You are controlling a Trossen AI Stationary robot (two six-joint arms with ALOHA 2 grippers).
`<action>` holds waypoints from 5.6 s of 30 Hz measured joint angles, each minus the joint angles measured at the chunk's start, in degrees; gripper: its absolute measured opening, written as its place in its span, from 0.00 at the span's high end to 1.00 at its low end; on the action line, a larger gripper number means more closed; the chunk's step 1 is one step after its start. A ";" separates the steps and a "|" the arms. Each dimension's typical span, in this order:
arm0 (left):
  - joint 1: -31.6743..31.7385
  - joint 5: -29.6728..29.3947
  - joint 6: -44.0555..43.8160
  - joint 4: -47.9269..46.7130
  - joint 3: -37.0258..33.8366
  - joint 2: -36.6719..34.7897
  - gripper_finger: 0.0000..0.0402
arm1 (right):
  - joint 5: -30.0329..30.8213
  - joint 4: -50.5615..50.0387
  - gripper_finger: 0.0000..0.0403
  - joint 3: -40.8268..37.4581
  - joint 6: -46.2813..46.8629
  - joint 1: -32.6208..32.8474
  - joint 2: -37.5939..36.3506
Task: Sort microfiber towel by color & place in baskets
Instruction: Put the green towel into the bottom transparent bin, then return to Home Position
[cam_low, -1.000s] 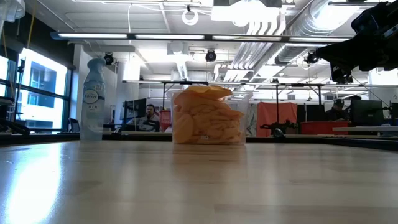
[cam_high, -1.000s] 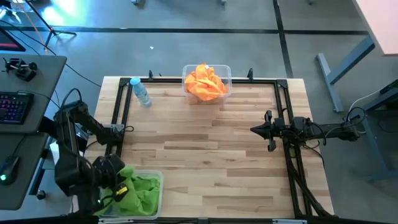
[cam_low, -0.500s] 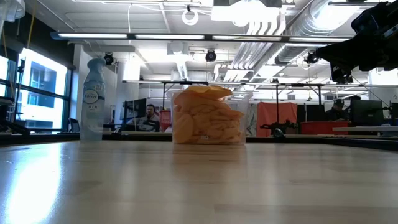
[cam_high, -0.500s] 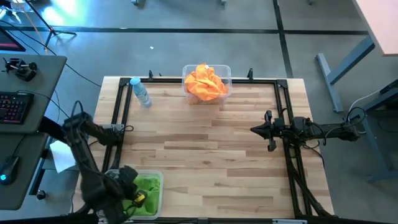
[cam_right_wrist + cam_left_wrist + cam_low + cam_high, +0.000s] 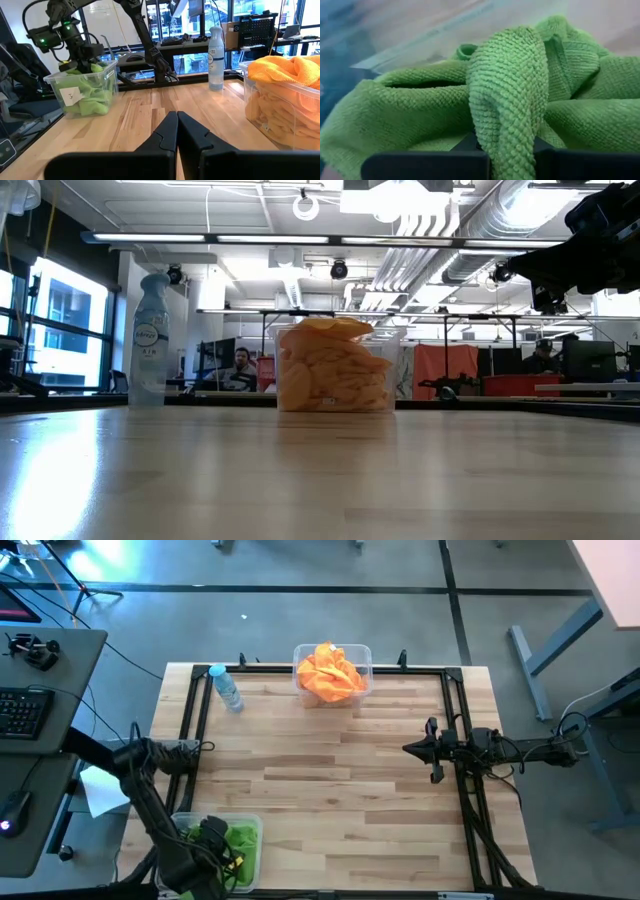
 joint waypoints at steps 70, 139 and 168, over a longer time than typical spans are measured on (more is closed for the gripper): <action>-0.81 -1.56 5.68 7.50 -2.84 -19.30 0.67 | 0.00 -0.02 1.00 0.00 0.00 -0.02 -0.02; 2.72 -24.84 43.66 -2.78 -8.59 -38.32 0.70 | 0.00 -0.02 1.00 -0.02 0.00 -0.01 -0.02; 42.61 -8.71 123.29 106.16 -83.92 -75.83 1.00 | 0.00 -0.02 1.00 -0.02 0.00 -0.02 -0.02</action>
